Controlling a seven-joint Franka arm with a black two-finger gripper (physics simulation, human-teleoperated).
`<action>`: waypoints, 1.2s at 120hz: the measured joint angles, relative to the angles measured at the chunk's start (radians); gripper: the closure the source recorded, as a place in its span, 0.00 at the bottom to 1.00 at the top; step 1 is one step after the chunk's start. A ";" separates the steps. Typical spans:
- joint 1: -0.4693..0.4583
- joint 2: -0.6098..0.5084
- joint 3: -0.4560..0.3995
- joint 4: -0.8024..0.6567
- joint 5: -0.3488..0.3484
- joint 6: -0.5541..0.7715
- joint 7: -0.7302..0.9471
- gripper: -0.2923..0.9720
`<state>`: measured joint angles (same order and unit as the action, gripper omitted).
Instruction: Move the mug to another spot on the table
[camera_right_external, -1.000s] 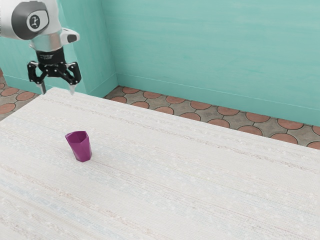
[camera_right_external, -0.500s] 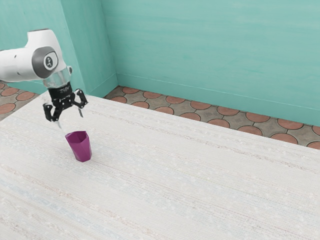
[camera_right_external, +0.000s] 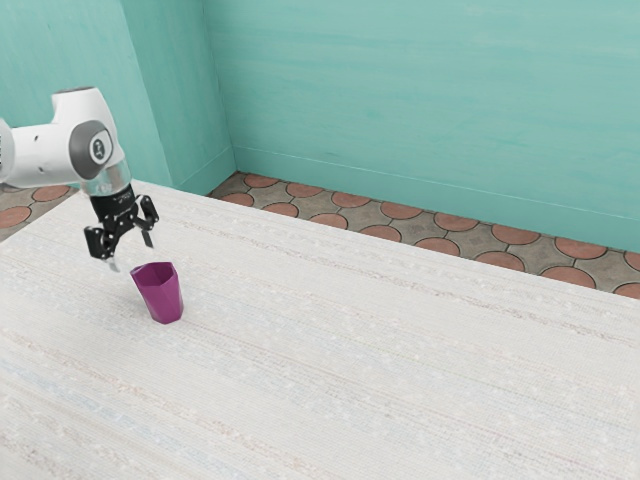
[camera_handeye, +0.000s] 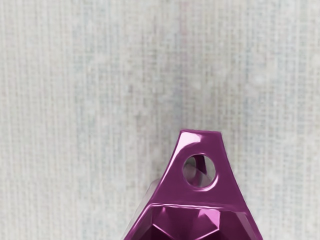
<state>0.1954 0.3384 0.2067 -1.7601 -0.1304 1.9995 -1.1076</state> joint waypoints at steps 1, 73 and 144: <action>0.000 0.002 0.000 0.002 0.000 0.001 -0.001 0.23; 0.039 0.094 -0.007 0.035 0.006 0.090 0.107 0.23; 0.045 0.154 -0.009 0.028 -0.025 0.175 0.185 0.23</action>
<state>0.2408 0.4927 0.1975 -1.7324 -0.1550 2.1741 -0.9228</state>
